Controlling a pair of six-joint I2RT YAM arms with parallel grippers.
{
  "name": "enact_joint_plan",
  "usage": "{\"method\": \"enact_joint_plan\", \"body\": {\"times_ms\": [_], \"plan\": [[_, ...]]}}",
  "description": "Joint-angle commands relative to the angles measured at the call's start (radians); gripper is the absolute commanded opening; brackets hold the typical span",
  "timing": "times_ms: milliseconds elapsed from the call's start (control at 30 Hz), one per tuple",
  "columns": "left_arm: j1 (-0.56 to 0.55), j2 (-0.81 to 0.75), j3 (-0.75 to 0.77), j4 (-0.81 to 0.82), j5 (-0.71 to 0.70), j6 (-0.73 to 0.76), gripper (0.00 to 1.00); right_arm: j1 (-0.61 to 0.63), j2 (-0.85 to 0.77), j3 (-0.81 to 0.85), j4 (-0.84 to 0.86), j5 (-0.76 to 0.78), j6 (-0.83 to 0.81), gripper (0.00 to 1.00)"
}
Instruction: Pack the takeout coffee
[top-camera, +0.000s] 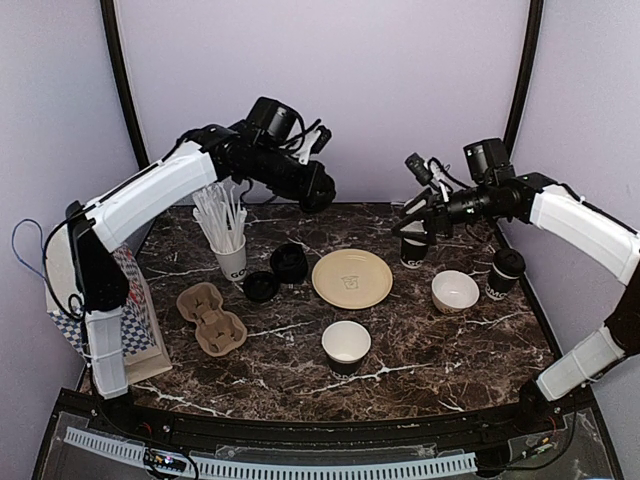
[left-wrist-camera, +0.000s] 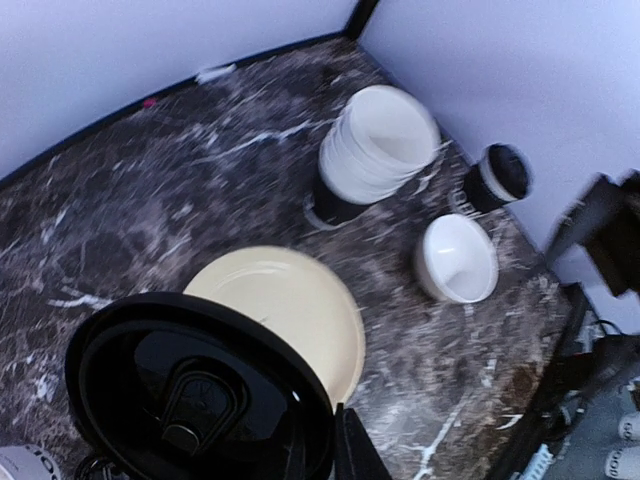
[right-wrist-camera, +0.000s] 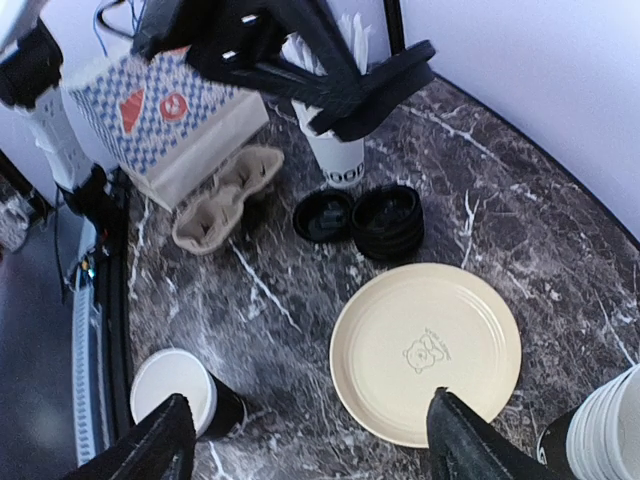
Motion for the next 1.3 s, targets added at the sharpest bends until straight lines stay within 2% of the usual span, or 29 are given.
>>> {"method": "enact_joint_plan", "body": {"times_ms": [0, 133, 233, 300, 367, 433, 467, 533, 733, 1267], "plan": [[-0.006, -0.200, -0.150, 0.296, 0.272, -0.024, 0.13, -0.049, 0.018, 0.102, 0.134, -0.171, 0.250, 0.82], [-0.005, -0.319, -0.342, 0.543, 0.396, -0.101, 0.13, -0.054, 0.026, 0.116, 0.275, -0.265, 0.434, 0.85], [-0.005, -0.393, -0.462, 0.713, 0.462, -0.144, 0.13, -0.054, 0.051, 0.112, 0.477, -0.375, 0.656, 0.86], [-0.006, -0.418, -0.523, 0.800, 0.486, -0.156, 0.14, -0.049, 0.065, 0.083, 0.701, -0.432, 0.863, 0.88], [-0.005, -0.431, -0.568, 0.845, 0.490, -0.161, 0.14, -0.041, 0.075, 0.043, 1.013, -0.469, 1.081, 0.89], [-0.005, -0.438, -0.584, 0.874, 0.496, -0.167, 0.14, -0.029, 0.089, 0.021, 1.195, -0.483, 1.278, 0.93], [-0.005, -0.439, -0.585, 0.881, 0.502, -0.168, 0.14, -0.022, 0.097, 0.020, 1.232, -0.482, 1.318, 0.95], [-0.005, -0.440, -0.586, 0.885, 0.508, -0.171, 0.14, 0.001, 0.116, 0.040, 1.192, -0.474, 1.308, 0.96], [-0.005, -0.454, -0.607, 0.925, 0.514, -0.195, 0.14, 0.074, 0.172, 0.127, 0.944, -0.439, 1.137, 0.98], [-0.005, -0.454, -0.621, 0.971, 0.564, -0.237, 0.14, 0.093, 0.237, 0.172, 0.951, -0.419, 1.159, 0.98]]}}
